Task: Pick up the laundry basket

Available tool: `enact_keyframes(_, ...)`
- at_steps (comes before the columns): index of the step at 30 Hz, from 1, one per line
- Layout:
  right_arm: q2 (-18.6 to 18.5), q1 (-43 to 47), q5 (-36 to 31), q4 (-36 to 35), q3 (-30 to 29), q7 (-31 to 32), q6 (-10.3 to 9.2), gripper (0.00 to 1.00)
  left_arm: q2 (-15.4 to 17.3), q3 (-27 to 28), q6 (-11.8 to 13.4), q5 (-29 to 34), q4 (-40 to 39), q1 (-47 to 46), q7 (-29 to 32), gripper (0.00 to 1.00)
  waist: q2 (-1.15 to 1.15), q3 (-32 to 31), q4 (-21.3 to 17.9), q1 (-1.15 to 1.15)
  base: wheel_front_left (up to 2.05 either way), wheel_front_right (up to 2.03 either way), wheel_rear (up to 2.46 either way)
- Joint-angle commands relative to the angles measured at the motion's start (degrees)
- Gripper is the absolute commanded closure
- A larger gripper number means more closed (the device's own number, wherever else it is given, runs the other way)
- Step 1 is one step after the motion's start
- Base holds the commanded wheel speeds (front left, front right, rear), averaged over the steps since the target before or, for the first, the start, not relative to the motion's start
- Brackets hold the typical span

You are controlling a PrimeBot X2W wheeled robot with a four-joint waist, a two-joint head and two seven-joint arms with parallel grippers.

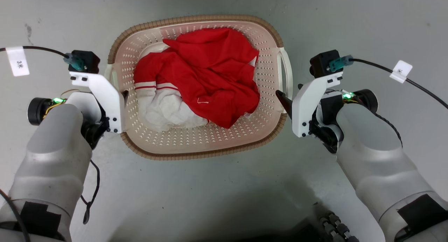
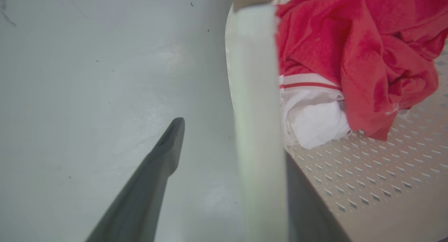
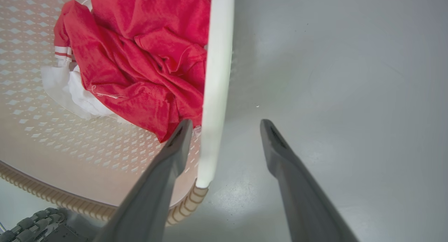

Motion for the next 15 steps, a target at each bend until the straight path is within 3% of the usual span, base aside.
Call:
enact_keyframes(1,0.1,-1.4,0.8,0.7,1.1,0.1,-0.04,0.0,0.7,-0.2,0.1,-0.7,0.4,-1.0,0.2,0.0,0.0,0.6,-0.1,-0.01,0.0,0.0,0.0)
enact_keyframes(10,0.1,-4.9,4.9,3.5,5.5,-0.2,-0.04,0.0,0.7,-1.8,0.1,-3.2,1.9,-3.2,0.7,0.0,0.0,2.2,0.1,-0.01,0.0,0.0,0.0)
enact_keyframes(11,0.1,-5.2,5.3,4.0,5.9,0.1,-0.05,0.0,0.5,-1.9,0.1,-3.6,2.2,-3.3,1.1,0.07,0.0,2.3,0.1,-0.01,0.0,0.0,0.0)
enact_keyframes(13,0.1,-5.3,6.3,4.5,6.8,1.0,-0.04,1.0,-0.1,-2.1,0.1,-4.5,2.2,-3.5,1.3,0.78,0.0,2.3,0.3,-0.01,0.0,0.0,0.0)
enact_keyframes(14,0.1,-5.5,6.5,4.9,7.3,1.5,-0.04,1.0,-0.2,-2.4,0.1,-4.7,2.1,-3.7,1.2,1.0,0.0,2.3,0.4,-0.01,0.0,0.0,0.0)
enact_keyframes(15,0.1,-5.7,6.9,5.2,7.6,1.9,-0.09,1.0,-0.2,-2.6,0.1,-5.1,2.2,-3.9,1.1,1.0,0.0,2.3,0.4,-0.01,0.0,0.0,0.0)
